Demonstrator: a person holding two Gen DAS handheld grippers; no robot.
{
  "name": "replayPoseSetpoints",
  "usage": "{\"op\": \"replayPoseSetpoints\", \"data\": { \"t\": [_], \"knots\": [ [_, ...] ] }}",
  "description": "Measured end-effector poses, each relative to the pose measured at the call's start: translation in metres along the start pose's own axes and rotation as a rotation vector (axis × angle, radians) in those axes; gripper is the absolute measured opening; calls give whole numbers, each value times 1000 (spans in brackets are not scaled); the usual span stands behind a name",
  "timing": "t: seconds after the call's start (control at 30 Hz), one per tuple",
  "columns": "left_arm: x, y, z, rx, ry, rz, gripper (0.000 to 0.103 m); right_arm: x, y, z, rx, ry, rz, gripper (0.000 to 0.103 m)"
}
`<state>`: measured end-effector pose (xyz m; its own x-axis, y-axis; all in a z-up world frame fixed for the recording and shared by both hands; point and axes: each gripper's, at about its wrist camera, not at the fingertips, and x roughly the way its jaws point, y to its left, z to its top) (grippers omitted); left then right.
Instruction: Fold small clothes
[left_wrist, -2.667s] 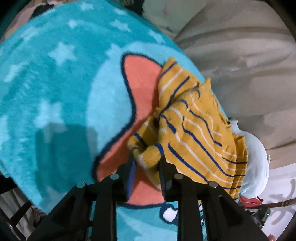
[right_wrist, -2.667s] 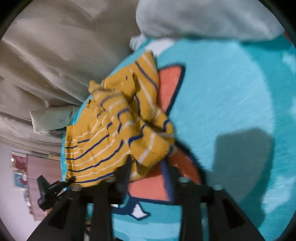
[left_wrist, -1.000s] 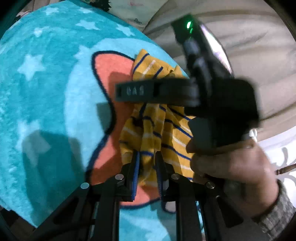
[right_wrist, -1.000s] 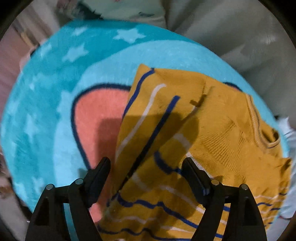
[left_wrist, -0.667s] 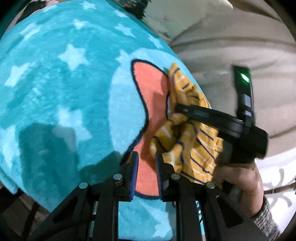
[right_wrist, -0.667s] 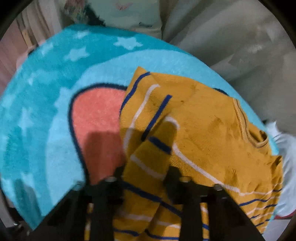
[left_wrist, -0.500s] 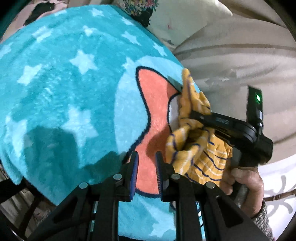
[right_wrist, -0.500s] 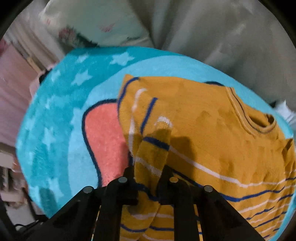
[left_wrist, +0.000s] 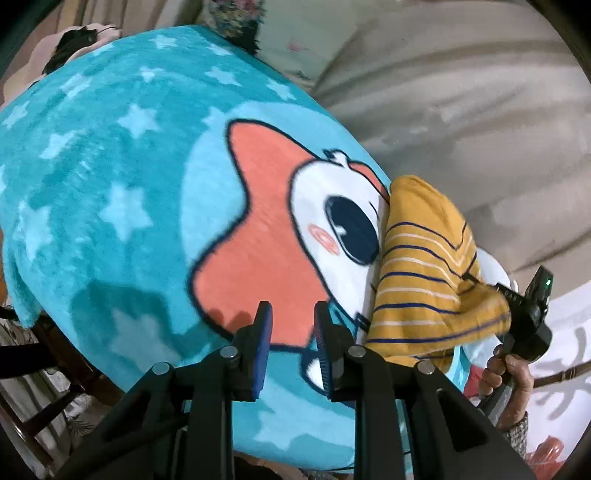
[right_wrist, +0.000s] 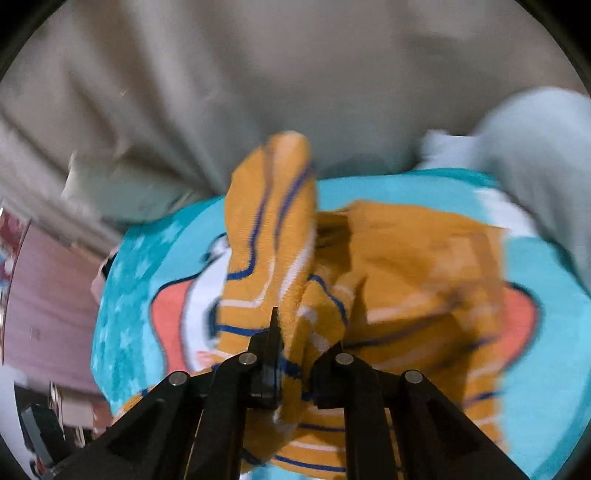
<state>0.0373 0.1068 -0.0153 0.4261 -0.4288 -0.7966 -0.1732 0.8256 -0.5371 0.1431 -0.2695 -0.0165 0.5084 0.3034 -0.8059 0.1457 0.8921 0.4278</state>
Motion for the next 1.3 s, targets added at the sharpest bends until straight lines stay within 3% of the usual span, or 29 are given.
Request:
{"op": "replayPoseSetpoints", "data": {
  "t": [0.2,0.3,0.47,0.6,0.73,0.83,0.9,0.97,1.03,1.1,1.17,1.23,1.3],
  "knots": [
    [20,-37,-19,74,54,0,22,1,-101,-9,146,16,-36,11],
    [31,-54,-25,111,74,7,22,4,-120,-18,172,22,-17,12],
    [38,-73,-29,153,89,17,22,-3,-112,-16,117,26,-30,15],
    [38,-83,-32,196,66,52,30,-52,-103,-17,100,-58,-41,25],
    [47,-91,-33,209,81,72,30,-90,-73,-29,58,-150,123,25],
    [57,-101,-32,225,103,66,30,-73,-63,-45,31,-81,238,25],
    [60,-109,-30,241,104,63,35,-50,-82,-56,92,-31,211,25],
    [66,-118,-25,260,102,57,45,-20,-121,-74,210,31,95,25],
    [76,-127,-18,286,111,46,54,-8,-145,-91,269,59,100,20],
    [92,-136,-8,310,123,44,56,-17,-143,-90,233,54,92,20],
    [114,-144,5,323,151,23,57,-29,-135,-81,187,43,83,29],
    [133,-152,15,332,184,-6,62,-43,-127,-66,140,-26,49,70],
    [157,-159,27,339,219,-25,63,-50,-123,-48,112,-80,18,79]
  ]
}}
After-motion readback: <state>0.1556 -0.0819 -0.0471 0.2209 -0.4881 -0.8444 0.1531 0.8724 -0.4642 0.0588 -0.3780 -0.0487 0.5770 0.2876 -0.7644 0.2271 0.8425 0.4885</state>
